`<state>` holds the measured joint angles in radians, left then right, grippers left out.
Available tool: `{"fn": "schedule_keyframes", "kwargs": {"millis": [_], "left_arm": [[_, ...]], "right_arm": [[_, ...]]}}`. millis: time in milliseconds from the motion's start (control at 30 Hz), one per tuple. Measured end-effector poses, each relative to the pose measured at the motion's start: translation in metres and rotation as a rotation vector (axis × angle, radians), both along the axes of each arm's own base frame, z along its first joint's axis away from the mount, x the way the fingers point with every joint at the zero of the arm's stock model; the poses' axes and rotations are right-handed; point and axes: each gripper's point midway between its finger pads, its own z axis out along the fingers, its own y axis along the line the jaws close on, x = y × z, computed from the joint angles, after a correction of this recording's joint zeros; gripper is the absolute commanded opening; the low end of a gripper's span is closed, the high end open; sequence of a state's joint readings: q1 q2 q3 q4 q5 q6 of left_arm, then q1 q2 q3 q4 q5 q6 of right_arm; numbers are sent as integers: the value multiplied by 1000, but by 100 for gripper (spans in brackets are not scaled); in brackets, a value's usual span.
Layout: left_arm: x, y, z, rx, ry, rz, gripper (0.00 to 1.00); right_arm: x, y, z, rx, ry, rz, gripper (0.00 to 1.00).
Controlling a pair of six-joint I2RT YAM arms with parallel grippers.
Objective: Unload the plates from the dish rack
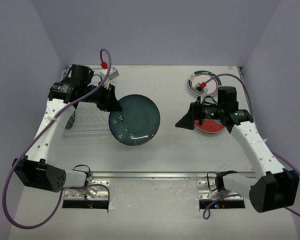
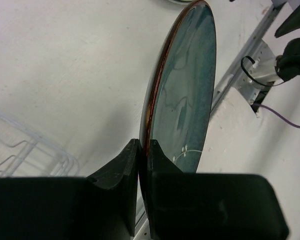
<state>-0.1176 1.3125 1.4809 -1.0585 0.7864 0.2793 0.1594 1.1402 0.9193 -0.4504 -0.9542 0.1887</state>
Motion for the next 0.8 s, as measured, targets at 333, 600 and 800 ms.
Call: {"fn": "schedule_keyframes", "kwargs": {"millis": [333, 600, 800], "left_arm": [[-11, -21, -4, -9, -4, -90, 0], [-19, -30, -7, -3, -1, -133, 0], [-18, -30, -7, -3, -5, -134, 1]], "right_arm": [[-8, 59, -15, -30, 84, 144, 81], [1, 83, -14, -20, 126, 173, 47], [-2, 91, -11, 1, 150, 199, 2]]}}
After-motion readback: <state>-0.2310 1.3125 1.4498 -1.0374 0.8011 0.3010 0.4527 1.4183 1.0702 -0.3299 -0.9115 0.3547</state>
